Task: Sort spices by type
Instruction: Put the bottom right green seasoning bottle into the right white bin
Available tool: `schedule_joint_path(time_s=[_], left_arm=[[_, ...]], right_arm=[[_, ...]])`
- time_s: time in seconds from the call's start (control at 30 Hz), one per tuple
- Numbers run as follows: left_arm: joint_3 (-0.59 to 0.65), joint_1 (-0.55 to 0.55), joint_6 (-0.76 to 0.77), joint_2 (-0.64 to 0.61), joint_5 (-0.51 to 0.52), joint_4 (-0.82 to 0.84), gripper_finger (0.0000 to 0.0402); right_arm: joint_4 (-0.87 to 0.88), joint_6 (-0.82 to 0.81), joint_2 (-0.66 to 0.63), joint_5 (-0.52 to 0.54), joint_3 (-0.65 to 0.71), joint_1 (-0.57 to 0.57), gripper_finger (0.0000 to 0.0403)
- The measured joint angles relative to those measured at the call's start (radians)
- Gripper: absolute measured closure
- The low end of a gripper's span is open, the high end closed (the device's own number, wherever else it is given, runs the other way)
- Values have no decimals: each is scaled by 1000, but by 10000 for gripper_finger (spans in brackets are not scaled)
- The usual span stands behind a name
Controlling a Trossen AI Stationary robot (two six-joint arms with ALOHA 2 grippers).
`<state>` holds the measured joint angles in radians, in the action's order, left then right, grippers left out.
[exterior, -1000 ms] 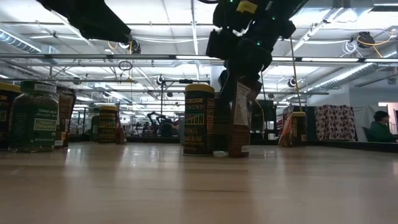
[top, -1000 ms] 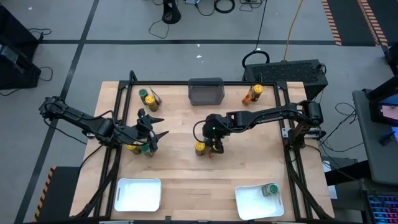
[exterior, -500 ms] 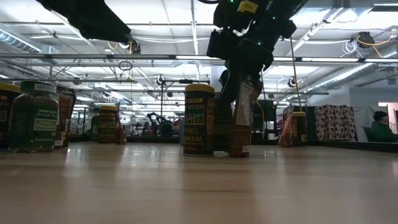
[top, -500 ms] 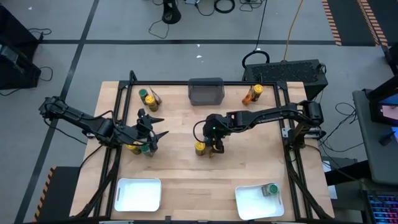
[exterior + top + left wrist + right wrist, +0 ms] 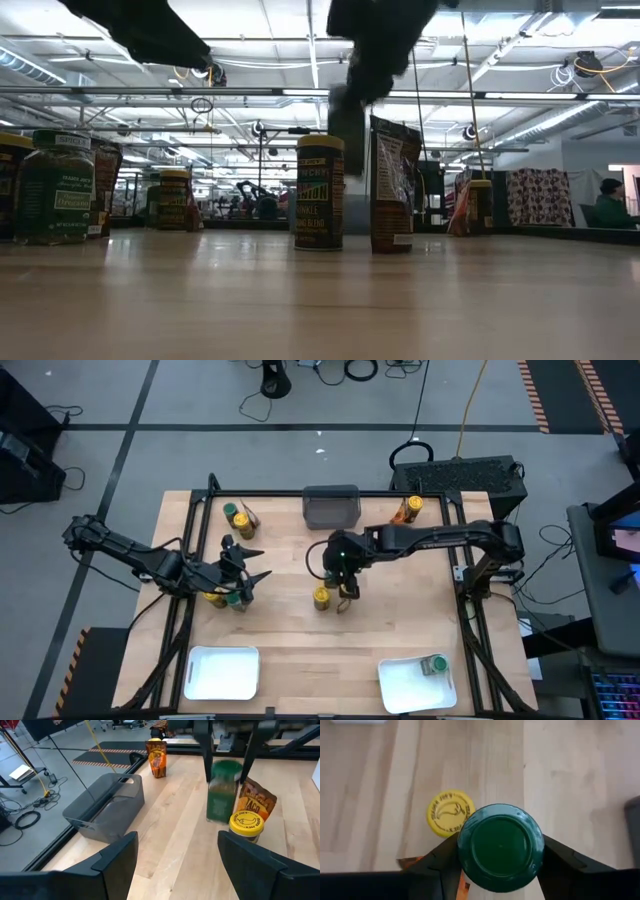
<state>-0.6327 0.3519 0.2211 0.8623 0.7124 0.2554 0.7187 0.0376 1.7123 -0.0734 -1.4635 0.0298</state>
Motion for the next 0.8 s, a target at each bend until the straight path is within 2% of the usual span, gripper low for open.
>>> schedule_joint_path(time_s=[0.3, 0.47, 0.8], left_arm=[[0, 0, 0, 0, 0, 0, 125], [0, 0, 0, 0, 0, -3, 125], [0, 0, 0, 7, 0, -15, 125]], right_arm=[[154, -94, -3, -4, -210, -110, 213], [183, -199, -30, 9, -225, -217, 213], [244, -553, -84, 264, -226, -541, 212]])
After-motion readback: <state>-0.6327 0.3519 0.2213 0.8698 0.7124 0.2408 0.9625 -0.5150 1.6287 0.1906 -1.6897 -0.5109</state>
